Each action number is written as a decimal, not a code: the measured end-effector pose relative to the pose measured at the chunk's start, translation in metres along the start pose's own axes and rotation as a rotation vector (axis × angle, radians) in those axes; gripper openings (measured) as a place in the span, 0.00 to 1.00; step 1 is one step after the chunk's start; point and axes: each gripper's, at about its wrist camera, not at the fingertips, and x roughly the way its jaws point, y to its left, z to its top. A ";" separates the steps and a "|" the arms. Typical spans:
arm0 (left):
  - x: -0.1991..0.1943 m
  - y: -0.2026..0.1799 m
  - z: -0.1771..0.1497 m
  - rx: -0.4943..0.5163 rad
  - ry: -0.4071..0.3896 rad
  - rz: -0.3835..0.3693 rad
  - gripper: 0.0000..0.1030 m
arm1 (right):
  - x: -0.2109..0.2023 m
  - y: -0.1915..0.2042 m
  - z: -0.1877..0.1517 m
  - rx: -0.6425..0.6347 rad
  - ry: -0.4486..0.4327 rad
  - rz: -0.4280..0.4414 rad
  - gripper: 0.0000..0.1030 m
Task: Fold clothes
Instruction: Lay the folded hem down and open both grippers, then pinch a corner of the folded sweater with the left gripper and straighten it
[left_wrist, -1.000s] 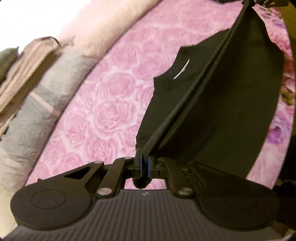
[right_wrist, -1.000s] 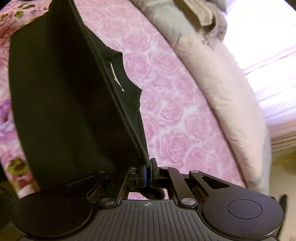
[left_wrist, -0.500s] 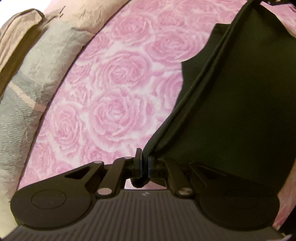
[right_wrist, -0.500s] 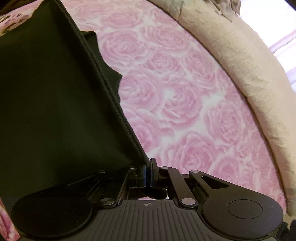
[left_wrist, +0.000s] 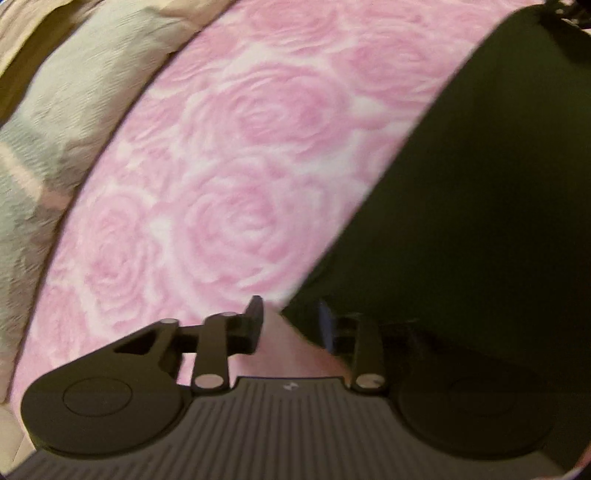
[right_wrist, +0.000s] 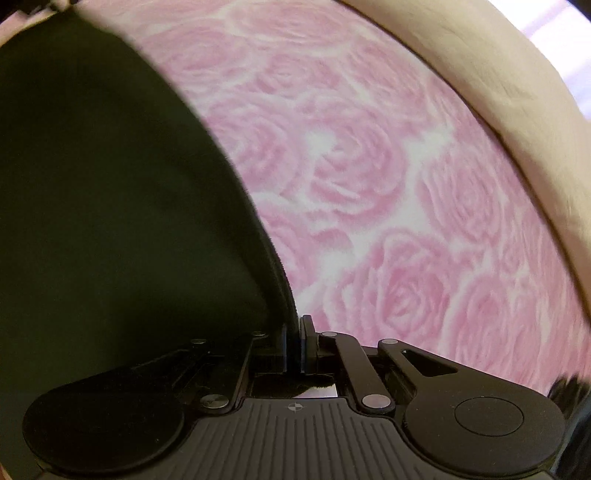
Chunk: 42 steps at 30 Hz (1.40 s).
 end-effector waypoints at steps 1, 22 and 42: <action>-0.001 0.005 -0.003 -0.017 -0.001 0.011 0.30 | -0.002 -0.001 0.001 0.029 -0.004 -0.024 0.23; -0.086 -0.135 -0.128 -0.109 -0.060 -0.255 0.34 | -0.074 0.122 -0.073 0.650 -0.093 0.231 0.94; -0.128 -0.147 -0.194 0.154 -0.129 -0.196 0.34 | -0.136 0.226 -0.083 0.842 0.032 0.173 0.94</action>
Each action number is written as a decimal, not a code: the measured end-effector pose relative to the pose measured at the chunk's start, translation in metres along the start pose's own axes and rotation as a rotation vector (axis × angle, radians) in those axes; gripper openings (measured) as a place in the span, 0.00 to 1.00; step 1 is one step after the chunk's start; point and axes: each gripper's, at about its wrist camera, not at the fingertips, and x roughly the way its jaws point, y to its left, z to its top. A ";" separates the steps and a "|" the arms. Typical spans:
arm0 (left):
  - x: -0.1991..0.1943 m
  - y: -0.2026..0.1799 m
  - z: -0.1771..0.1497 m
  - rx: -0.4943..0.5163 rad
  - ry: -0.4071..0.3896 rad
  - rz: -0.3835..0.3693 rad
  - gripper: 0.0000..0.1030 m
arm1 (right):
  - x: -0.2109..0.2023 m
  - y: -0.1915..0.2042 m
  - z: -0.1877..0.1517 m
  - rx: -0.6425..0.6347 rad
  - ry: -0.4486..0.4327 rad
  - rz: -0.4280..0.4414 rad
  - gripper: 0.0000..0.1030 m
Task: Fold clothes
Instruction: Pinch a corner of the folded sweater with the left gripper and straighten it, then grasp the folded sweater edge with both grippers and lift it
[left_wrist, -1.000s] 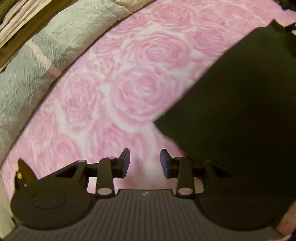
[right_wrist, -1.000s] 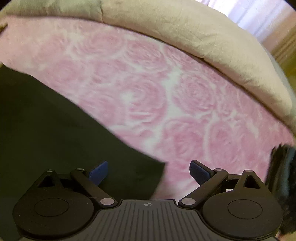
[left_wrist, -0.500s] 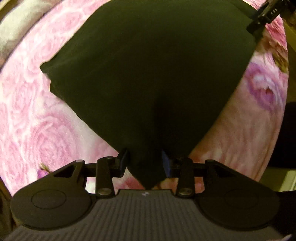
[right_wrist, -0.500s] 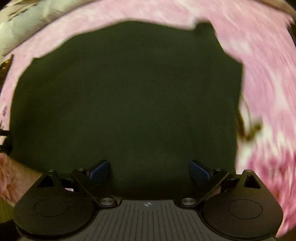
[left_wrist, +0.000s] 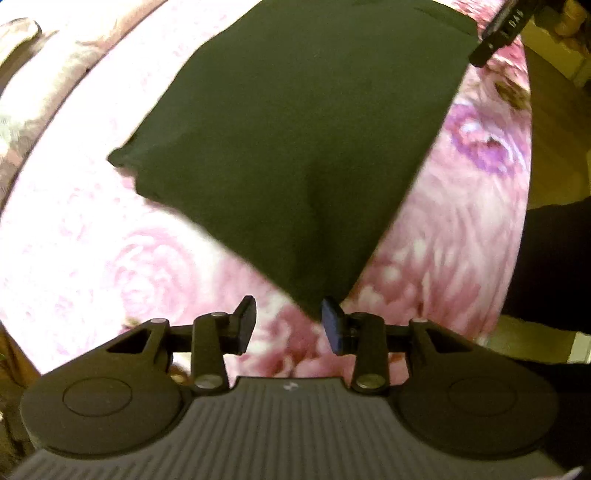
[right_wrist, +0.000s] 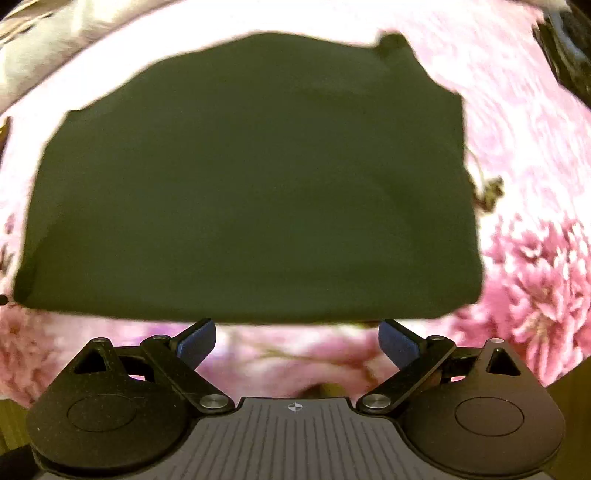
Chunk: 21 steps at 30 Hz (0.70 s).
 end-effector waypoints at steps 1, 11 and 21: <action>-0.002 0.002 -0.005 0.028 -0.005 0.009 0.35 | -0.004 0.016 -0.003 -0.026 -0.018 0.003 0.94; 0.029 0.044 -0.025 0.650 -0.175 0.254 0.47 | 0.000 0.195 -0.044 -0.507 -0.130 0.093 0.94; 0.095 0.083 -0.016 1.149 -0.366 0.385 0.49 | 0.044 0.256 -0.061 -0.741 -0.165 0.064 0.94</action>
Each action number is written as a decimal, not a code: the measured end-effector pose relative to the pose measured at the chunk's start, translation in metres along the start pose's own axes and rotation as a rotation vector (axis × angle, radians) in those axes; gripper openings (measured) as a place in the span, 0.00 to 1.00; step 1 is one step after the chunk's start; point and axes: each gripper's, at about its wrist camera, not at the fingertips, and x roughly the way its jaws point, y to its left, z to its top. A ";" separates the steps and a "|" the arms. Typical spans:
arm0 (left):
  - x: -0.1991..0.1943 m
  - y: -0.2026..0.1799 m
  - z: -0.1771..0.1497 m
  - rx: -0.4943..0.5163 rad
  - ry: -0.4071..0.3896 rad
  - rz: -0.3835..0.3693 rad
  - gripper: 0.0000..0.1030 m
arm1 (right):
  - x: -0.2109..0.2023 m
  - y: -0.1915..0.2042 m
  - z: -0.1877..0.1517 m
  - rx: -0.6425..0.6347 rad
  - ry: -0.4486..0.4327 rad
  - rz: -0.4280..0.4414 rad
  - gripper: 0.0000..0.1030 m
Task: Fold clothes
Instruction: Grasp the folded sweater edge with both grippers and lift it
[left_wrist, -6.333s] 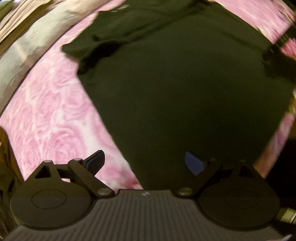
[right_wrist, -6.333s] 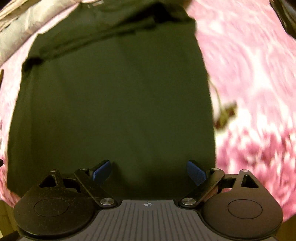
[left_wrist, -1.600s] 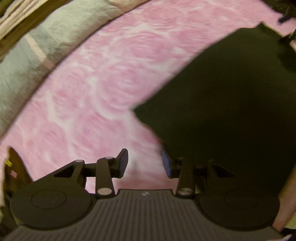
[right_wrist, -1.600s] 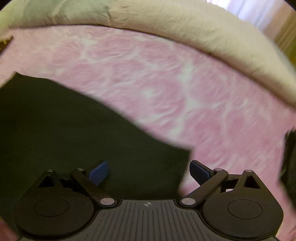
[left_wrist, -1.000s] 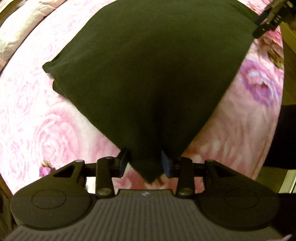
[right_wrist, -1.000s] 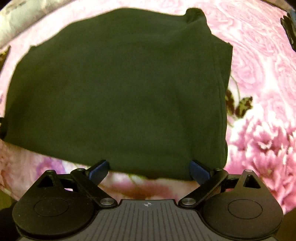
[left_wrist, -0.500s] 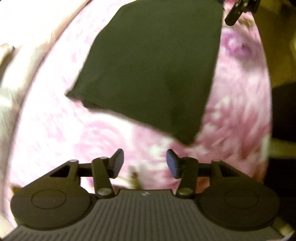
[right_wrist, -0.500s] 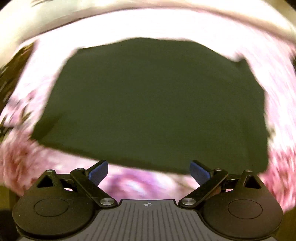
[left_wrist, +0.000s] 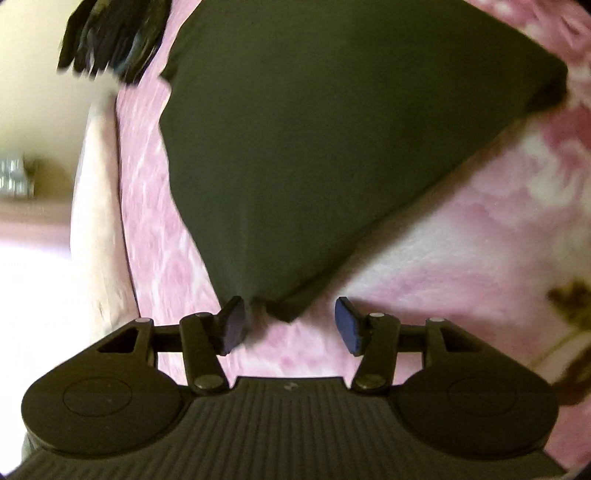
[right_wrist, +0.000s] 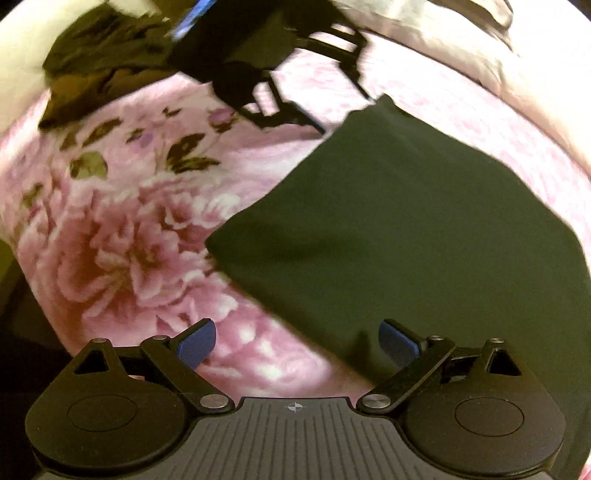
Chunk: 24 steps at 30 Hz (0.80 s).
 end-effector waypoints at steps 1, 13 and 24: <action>0.003 -0.001 -0.002 0.029 -0.021 0.009 0.49 | 0.004 0.003 0.000 -0.035 0.001 -0.017 0.94; 0.028 0.002 0.006 0.025 -0.073 -0.025 0.22 | 0.043 0.036 0.016 -0.285 -0.106 -0.162 0.94; 0.004 0.074 0.025 -0.119 -0.078 -0.086 0.09 | -0.006 -0.001 0.048 -0.113 -0.214 -0.086 0.13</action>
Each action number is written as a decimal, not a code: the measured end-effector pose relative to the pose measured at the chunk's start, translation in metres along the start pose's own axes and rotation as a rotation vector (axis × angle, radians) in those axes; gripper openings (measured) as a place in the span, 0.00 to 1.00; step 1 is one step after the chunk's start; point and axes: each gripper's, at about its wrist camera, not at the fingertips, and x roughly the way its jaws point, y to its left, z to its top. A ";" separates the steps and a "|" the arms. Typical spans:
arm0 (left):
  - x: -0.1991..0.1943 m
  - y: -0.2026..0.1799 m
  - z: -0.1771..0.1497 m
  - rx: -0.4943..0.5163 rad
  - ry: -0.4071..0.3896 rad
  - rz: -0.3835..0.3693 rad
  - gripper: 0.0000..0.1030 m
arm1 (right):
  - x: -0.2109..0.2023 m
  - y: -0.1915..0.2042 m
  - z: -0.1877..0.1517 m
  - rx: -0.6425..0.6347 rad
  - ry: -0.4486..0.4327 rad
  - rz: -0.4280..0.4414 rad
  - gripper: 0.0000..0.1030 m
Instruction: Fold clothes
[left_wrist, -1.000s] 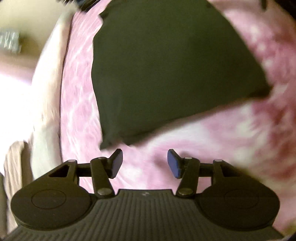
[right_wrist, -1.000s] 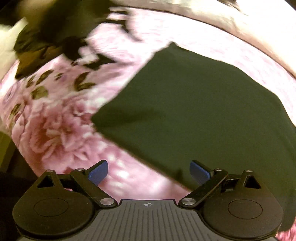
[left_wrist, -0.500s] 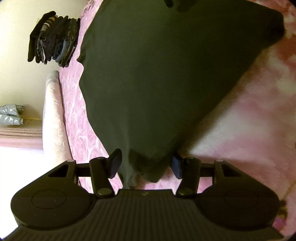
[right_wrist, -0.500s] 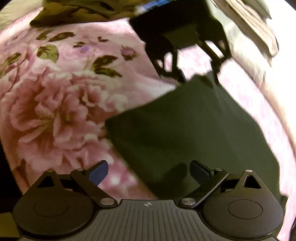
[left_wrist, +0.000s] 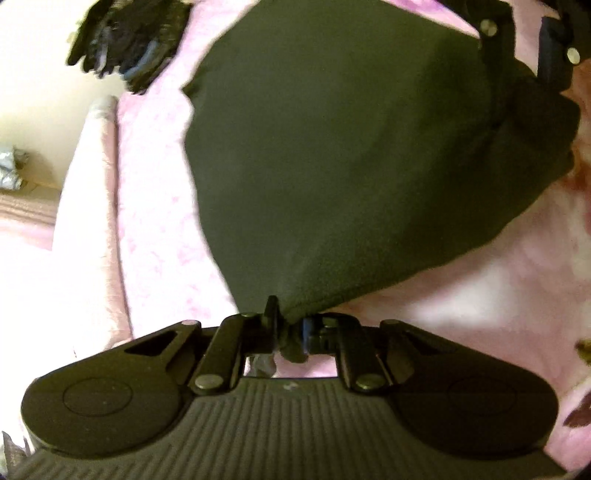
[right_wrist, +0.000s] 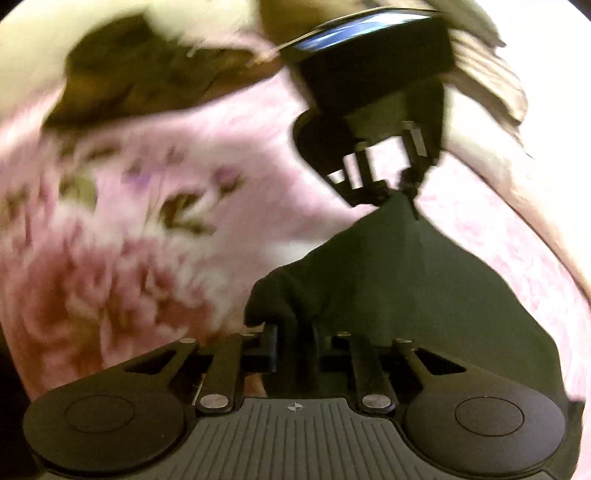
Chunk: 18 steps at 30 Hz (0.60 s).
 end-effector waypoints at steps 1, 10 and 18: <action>-0.004 0.011 0.006 -0.012 -0.004 0.007 0.09 | -0.013 -0.011 0.004 0.045 -0.022 0.000 0.13; -0.013 0.112 0.098 -0.011 -0.070 0.045 0.09 | -0.131 -0.133 -0.030 0.675 -0.212 -0.070 0.10; 0.052 0.159 0.220 0.090 -0.128 -0.036 0.08 | -0.183 -0.221 -0.164 1.272 -0.271 -0.183 0.05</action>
